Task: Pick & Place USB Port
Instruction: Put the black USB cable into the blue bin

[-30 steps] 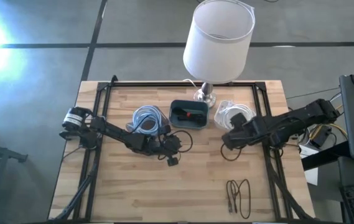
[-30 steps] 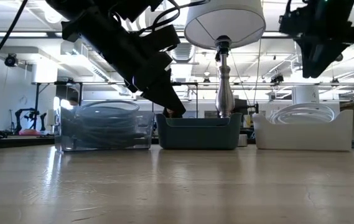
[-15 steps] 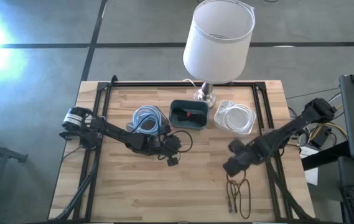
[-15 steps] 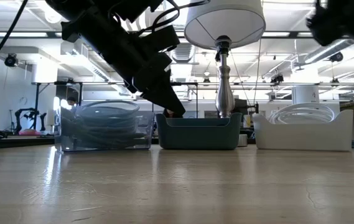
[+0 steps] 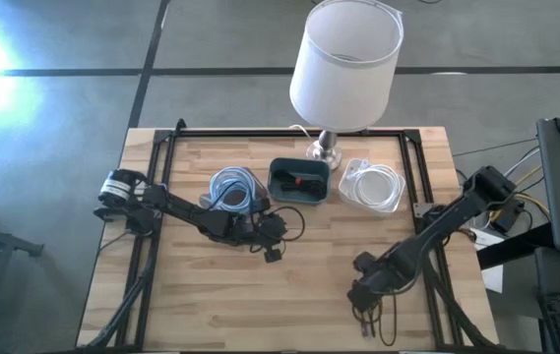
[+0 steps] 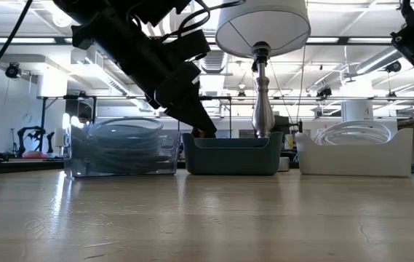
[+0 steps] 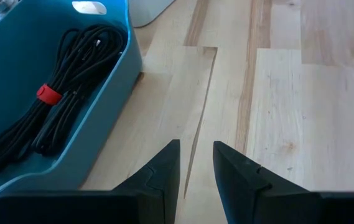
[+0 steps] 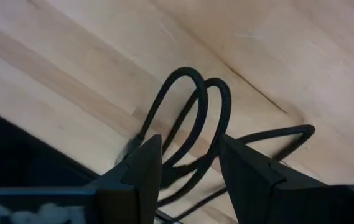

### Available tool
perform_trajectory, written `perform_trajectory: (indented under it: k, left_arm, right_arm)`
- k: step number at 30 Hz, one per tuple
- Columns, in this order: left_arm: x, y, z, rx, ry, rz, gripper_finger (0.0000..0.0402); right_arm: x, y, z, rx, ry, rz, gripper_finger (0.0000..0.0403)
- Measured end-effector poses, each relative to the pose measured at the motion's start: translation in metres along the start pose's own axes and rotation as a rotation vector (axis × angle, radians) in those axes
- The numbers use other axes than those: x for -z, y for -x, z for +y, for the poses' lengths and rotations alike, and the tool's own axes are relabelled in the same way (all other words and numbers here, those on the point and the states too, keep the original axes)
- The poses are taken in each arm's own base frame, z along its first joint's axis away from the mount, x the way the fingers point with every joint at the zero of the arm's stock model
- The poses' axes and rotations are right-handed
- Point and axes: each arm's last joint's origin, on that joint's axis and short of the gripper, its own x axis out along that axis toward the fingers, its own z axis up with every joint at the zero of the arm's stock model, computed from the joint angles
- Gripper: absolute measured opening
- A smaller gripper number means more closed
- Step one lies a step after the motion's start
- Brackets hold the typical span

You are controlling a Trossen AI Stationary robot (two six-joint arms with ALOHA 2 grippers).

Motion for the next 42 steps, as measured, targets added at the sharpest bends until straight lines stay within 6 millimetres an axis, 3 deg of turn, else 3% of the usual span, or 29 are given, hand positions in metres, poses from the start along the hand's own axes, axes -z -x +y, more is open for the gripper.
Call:
perform_trajectory:
  k: [12,23,30,36,42]
  left_arm:
    - [-0.006,0.001,0.000,0.001,-0.087,-0.017,0.0100]
    - [-0.007,0.000,0.000,0.001,-0.084,-0.023,0.0100]
    - [-0.007,0.000,0.000,0.001,-0.078,-0.022,0.0100]
    - [-0.007,0.000,0.000,0.001,-0.076,-0.022,0.0100]
    - [-0.007,0.000,0.000,0.001,-0.077,-0.022,0.0100]
  right_arm:
    - [-0.003,-0.022,0.004,0.081,-0.092,0.015,0.0158]
    - [-0.002,-0.017,0.005,0.060,-0.040,0.021,0.0153]
    - [-0.004,-0.026,0.005,0.078,-0.036,0.019,0.0151]
    - [-0.008,-0.029,0.005,0.075,0.037,0.027,0.0119]
    - [-0.014,-0.026,0.010,0.044,0.146,0.023,0.0049]
